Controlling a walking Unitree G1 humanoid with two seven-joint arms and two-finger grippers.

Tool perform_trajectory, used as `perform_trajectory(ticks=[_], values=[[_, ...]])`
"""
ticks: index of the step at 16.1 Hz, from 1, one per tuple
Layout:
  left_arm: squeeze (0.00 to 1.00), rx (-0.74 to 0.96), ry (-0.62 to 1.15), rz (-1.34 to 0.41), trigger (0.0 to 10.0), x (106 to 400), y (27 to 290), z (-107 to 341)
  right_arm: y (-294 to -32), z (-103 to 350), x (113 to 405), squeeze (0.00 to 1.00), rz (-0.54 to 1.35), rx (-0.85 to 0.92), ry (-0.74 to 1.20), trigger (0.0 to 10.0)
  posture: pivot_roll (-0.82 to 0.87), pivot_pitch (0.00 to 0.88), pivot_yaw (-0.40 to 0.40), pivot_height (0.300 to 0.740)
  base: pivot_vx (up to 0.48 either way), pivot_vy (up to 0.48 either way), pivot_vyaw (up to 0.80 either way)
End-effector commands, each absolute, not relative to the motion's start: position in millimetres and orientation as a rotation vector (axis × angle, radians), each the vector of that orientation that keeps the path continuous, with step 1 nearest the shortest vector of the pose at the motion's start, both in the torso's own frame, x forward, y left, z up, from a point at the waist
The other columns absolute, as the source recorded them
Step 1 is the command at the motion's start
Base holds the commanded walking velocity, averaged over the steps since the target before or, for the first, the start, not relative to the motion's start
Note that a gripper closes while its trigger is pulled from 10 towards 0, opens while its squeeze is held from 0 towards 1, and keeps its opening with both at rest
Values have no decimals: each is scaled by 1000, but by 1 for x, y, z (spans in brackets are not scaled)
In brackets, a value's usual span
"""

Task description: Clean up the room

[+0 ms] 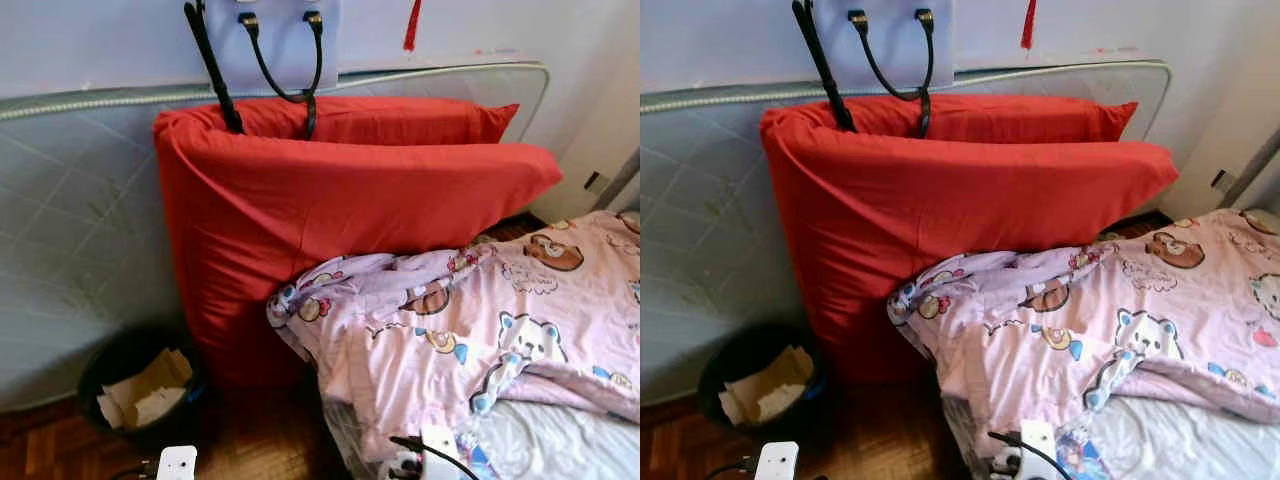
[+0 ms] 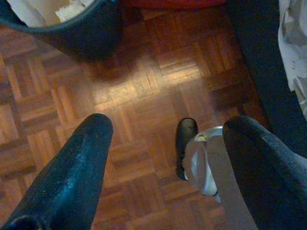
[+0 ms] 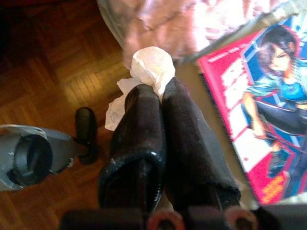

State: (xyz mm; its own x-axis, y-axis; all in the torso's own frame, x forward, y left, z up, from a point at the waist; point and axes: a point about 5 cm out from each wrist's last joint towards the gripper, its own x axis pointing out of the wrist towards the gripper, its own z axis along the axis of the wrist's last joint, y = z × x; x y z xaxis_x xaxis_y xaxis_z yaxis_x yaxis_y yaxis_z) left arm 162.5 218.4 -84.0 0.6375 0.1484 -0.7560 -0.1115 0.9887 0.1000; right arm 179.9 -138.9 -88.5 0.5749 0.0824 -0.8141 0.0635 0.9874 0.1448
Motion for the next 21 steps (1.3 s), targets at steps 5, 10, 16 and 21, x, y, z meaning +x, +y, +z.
perform_trajectory(ticks=[5, 10, 16, 21], values=[[0, 45, 888, 132, 10000, 160, 216, -86, -137, -86, 185, 0, 7, 155, 962, 10000, 114, 0, -86, 740, 0, 393, 0], [0, 42, 891, 134, 10000, 160, 215, -86, -141, -87, 184, 0, 3, 156, 963, 10000, 114, 0, -86, 740, 0, 394, 0], [0, 37, 890, 137, 10000, 159, 216, -86, -142, -87, 184, 0, 10, 148, 966, 10000, 118, 0, -90, 740, 0, 394, 0], [0, 31, 892, 140, 10000, 160, 214, -87, -143, -87, 184, 0, 13, 150, 963, 10000, 114, 0, -96, 740, 0, 392, 0]])
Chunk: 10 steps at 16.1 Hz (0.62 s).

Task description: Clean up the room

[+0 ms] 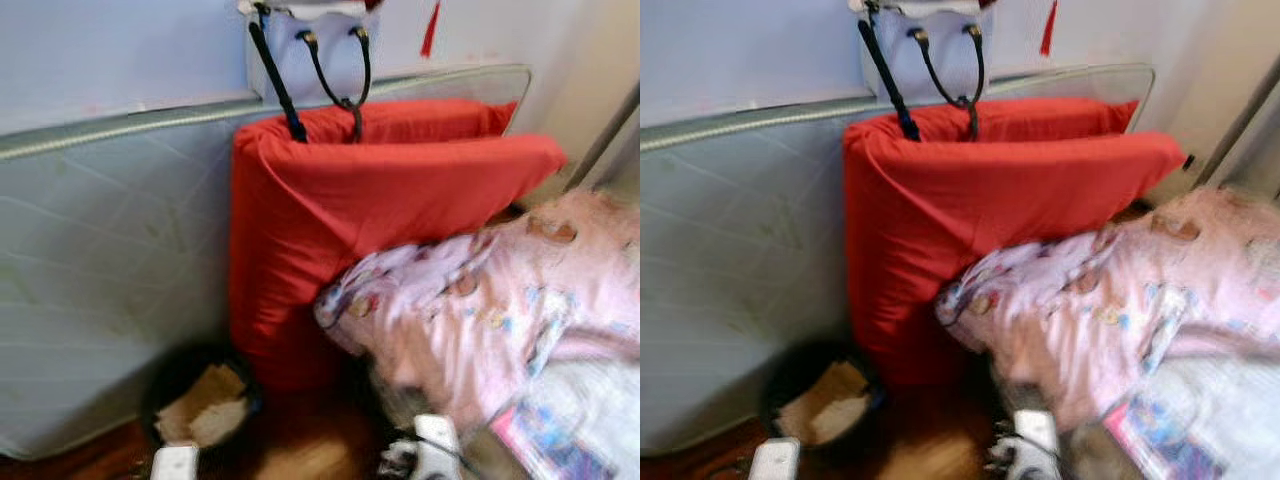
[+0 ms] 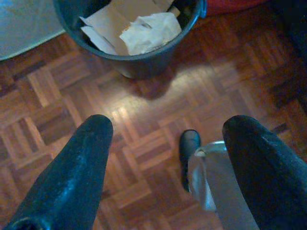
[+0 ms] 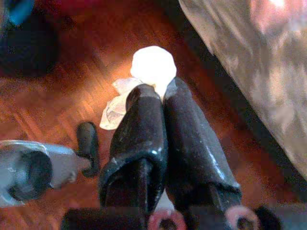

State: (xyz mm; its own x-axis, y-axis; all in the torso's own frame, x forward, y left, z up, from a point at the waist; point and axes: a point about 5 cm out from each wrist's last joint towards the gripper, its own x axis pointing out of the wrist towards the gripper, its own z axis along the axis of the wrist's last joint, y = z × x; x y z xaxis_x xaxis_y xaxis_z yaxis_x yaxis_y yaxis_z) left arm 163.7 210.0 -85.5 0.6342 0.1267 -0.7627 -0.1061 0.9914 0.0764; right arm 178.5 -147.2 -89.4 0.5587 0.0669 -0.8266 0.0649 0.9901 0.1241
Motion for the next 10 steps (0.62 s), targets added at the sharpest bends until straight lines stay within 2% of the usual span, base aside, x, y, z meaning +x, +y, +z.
perform_trajectory(ticks=[1, 10], values=[[0, 30, 892, 140, 10000, 160, 213, -87, -143, -87, 184, 0, 14, 147, 964, 10000, 114, 0, -96, 740, 0, 386, 0], [0, 32, 895, 140, 10000, 160, 215, -86, -141, -87, 184, 0, 18, 154, 962, 10000, 113, 0, -89, 740, 0, 386, 0]])
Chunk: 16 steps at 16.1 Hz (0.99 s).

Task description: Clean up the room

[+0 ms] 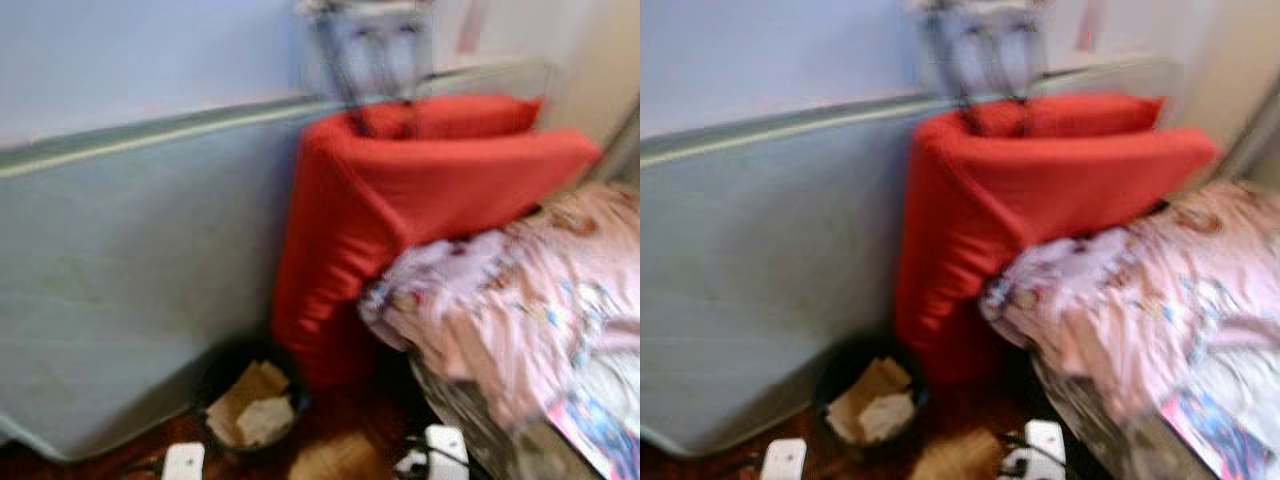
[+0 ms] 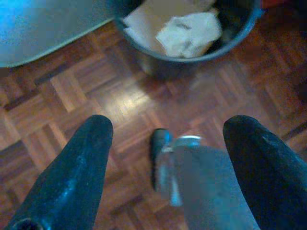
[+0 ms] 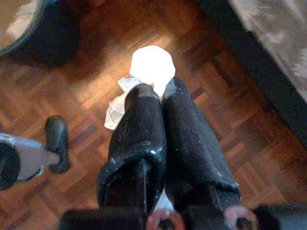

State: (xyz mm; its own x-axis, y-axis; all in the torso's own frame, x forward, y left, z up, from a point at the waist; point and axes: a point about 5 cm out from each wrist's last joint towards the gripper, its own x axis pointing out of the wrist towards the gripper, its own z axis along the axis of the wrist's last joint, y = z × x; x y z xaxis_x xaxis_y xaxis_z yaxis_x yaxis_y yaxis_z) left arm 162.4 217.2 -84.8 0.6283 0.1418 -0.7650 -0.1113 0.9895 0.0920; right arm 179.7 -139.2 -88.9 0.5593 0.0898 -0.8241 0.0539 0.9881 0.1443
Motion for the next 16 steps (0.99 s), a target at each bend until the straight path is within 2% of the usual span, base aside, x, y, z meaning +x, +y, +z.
perform_trajectory(ticks=[1, 16], values=[[0, 33, 896, 140, 10000, 160, 215, -87, -141, -87, 184, 0, 17, 155, 962, 10000, 113, 0, -88, 740, 0, 379, 0], [0, 33, 916, 137, 10000, 155, 214, -89, -141, -87, 183, 0, 23, 151, 966, 10000, 109, 0, -92, 740, 0, 383, 0]])
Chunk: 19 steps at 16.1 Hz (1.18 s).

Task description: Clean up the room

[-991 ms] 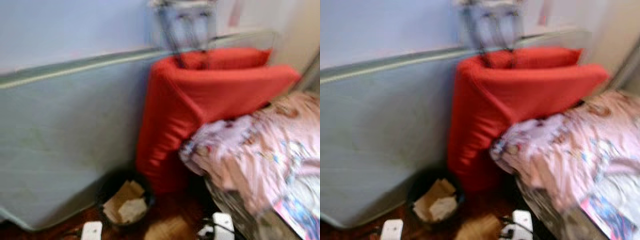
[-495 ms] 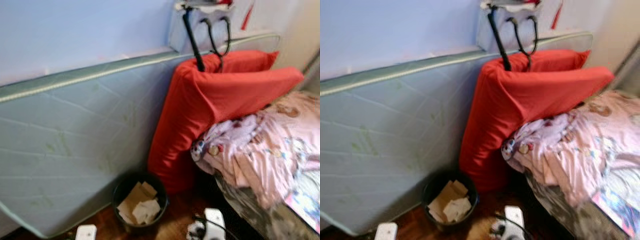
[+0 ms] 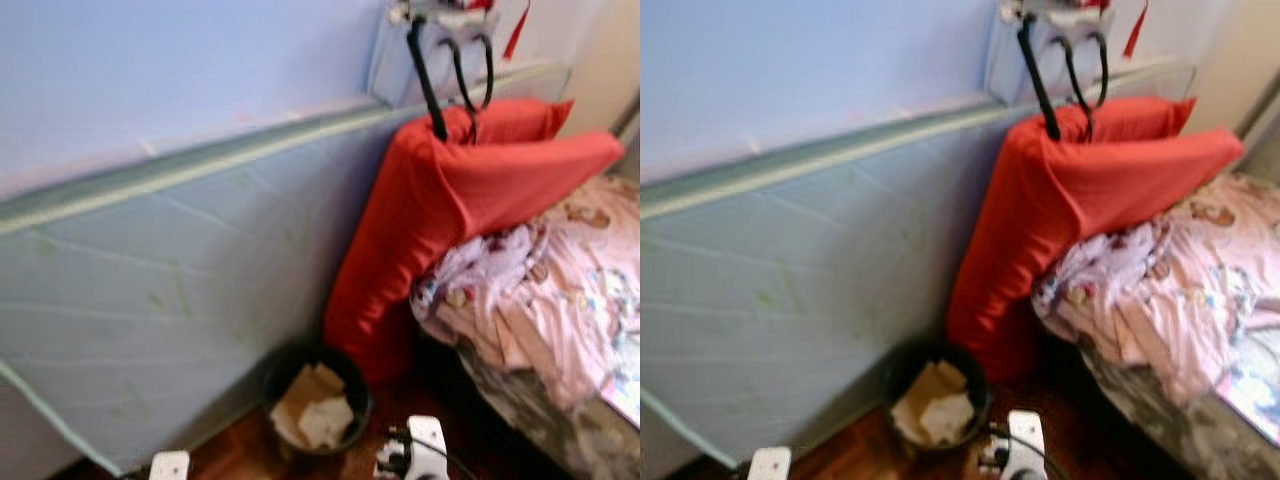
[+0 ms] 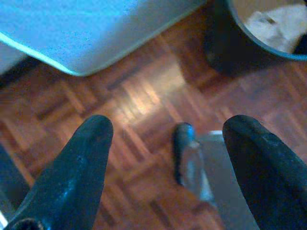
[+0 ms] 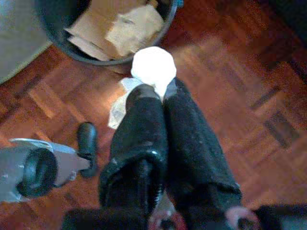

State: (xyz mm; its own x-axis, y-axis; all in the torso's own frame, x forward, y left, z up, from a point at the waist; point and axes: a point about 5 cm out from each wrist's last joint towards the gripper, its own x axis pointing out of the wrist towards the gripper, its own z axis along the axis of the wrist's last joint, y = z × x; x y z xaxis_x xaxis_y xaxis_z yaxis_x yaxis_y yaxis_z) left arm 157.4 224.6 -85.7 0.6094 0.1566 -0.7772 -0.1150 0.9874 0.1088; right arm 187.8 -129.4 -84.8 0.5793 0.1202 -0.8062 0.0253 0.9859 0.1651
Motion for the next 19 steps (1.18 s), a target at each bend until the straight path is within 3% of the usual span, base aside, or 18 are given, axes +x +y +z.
perform_trajectory(ticks=[1, 4, 19], values=[[0, 33, 917, 137, 10000, 155, 214, -89, -141, -87, 183, 0, 26, 148, 968, 10000, 109, 0, -92, 740, 0, 382, 0], [0, 34, 918, 135, 10000, 155, 215, -89, -141, -88, 182, 0, 25, 153, 968, 10000, 111, 0, -93, 740, 0, 384, 0], [0, 21, 918, 109, 10000, 156, 206, -90, -144, -89, 180, 0, 54, 105, 980, 10000, 121, 0, -103, 740, 0, 0, 0]])
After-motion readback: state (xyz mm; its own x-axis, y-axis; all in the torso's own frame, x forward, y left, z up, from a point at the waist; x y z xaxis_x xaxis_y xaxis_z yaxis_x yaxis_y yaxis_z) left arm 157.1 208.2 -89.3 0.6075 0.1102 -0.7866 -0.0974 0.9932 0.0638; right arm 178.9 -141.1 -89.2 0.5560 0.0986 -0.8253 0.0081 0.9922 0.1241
